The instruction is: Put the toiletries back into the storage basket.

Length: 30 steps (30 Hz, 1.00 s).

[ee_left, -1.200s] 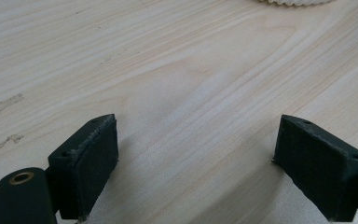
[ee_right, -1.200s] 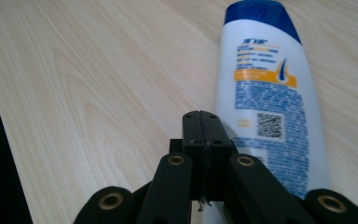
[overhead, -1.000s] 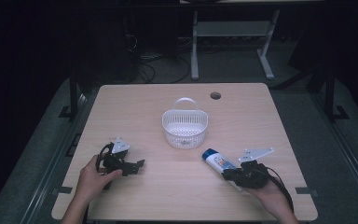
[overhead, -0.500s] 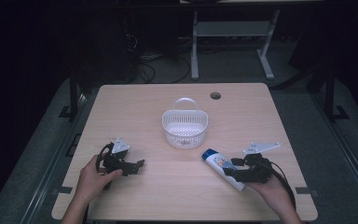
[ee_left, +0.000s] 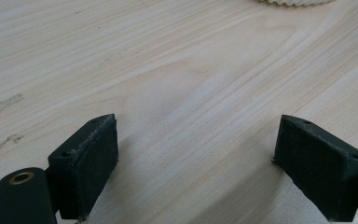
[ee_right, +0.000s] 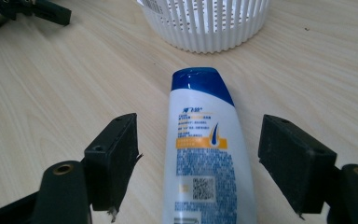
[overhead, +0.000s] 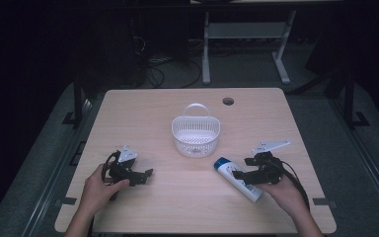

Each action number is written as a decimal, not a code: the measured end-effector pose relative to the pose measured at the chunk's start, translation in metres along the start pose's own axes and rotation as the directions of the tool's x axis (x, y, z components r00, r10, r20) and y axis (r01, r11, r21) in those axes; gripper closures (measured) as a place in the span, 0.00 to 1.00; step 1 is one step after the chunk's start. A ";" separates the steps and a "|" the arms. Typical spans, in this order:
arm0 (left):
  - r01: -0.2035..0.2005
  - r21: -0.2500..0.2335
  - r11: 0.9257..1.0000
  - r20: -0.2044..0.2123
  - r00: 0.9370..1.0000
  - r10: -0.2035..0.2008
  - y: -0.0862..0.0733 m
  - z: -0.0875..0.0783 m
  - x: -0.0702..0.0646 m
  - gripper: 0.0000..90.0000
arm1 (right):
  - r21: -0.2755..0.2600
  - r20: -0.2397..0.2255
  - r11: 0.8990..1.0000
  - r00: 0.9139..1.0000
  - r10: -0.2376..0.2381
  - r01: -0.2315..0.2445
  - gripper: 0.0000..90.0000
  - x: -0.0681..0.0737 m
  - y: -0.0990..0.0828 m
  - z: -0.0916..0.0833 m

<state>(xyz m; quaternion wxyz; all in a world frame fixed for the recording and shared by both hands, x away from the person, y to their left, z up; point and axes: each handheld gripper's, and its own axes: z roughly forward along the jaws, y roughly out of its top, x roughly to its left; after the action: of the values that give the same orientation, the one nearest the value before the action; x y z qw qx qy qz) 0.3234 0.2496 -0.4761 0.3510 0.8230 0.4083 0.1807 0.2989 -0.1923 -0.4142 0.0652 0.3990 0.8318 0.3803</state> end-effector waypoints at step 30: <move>0.000 0.003 1.000 0.001 1.000 0.000 0.000 0.000 0.000 0.14 | 0.216 0.060 0.975 0.996 -0.062 0.048 0.24 0.001 0.032 0.055</move>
<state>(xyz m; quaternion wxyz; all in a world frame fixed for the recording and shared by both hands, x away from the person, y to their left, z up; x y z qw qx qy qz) 0.3233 0.2496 -0.4759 0.3499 0.8237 0.4084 0.1799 0.3406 -0.1473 -0.4306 0.0600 0.3929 0.8760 0.2730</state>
